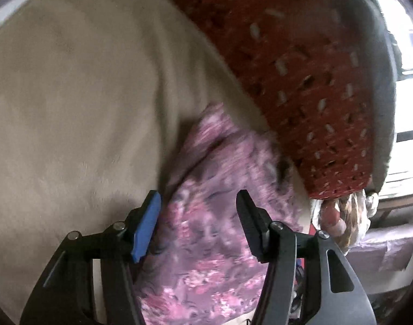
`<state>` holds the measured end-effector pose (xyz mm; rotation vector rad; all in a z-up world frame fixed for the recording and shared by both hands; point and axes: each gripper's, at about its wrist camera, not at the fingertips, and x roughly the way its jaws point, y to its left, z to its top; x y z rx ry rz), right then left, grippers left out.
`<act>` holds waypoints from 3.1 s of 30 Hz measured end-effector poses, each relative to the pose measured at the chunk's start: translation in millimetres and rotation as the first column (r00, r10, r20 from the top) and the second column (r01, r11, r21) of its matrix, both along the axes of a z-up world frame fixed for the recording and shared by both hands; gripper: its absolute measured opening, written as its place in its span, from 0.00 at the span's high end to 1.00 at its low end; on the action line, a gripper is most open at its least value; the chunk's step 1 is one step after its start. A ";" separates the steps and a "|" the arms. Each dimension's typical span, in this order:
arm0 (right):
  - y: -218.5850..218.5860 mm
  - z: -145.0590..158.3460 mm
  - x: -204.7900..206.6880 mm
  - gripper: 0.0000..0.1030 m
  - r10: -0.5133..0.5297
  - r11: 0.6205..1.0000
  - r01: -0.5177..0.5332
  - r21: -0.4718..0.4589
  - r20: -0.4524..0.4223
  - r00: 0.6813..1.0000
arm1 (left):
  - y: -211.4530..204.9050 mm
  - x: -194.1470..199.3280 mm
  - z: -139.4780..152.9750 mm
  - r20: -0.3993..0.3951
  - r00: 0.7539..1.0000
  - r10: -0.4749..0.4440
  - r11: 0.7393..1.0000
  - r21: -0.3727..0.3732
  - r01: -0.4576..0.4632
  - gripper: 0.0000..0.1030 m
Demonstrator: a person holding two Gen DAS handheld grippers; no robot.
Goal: Fold small clothes
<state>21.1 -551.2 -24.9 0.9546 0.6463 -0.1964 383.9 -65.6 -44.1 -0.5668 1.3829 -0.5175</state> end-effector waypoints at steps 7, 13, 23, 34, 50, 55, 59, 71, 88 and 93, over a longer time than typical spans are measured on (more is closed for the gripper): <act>16.7 -6.9 38.6 0.54 0.026 0.998 -0.028 -0.053 -0.051 0.998 | -30.3 -20.4 -5.3 0.050 0.998 -0.027 0.993 0.116 0.021 0.58; 45.7 20.0 53.7 0.94 0.080 0.947 -0.107 -0.303 -0.102 0.992 | -26.6 -46.2 19.0 0.165 0.985 -0.045 0.967 0.255 0.002 0.95; 52.0 85.9 49.6 0.94 0.113 0.914 -0.077 -0.397 0.067 0.991 | -8.7 -45.9 77.2 0.323 0.944 0.065 0.991 0.092 -0.099 0.97; 11.3 4.9 100.7 0.93 -0.030 0.984 0.018 -0.177 -0.065 0.997 | -26.9 7.0 -25.0 0.144 0.978 0.149 0.967 0.187 -0.175 0.96; 33.8 -14.5 -8.4 0.62 -0.073 0.995 0.068 -0.071 -0.072 0.995 | -39.8 -106.1 5.4 0.264 0.954 0.143 0.966 0.171 -0.193 0.37; 53.3 -19.6 -20.8 0.67 0.050 0.999 -0.050 0.017 -0.021 0.999 | -57.8 -109.3 -6.7 0.303 0.953 0.028 0.940 0.316 -0.128 0.37; 75.1 1.2 -16.2 0.89 0.137 0.983 -0.140 -0.122 -0.031 0.990 | -54.2 -105.9 -9.0 0.295 0.956 0.011 0.942 0.318 -0.109 0.37; 71.0 29.2 -24.1 0.78 -0.065 0.968 0.053 -0.245 -0.042 0.997 | -55.7 -119.6 30.9 0.433 0.901 -0.021 0.954 0.279 -0.112 0.37; 139.9 -9.3 85.0 0.10 0.050 0.825 -0.161 -0.541 -0.215 0.975 | -87.2 -97.4 -7.6 0.369 0.923 -0.107 0.852 0.512 -0.106 0.25; 149.0 -12.7 95.2 0.00 0.077 0.805 -0.216 -0.553 -0.263 0.962 | -90.9 -100.8 -8.9 0.374 0.920 -0.113 0.845 0.523 -0.109 0.23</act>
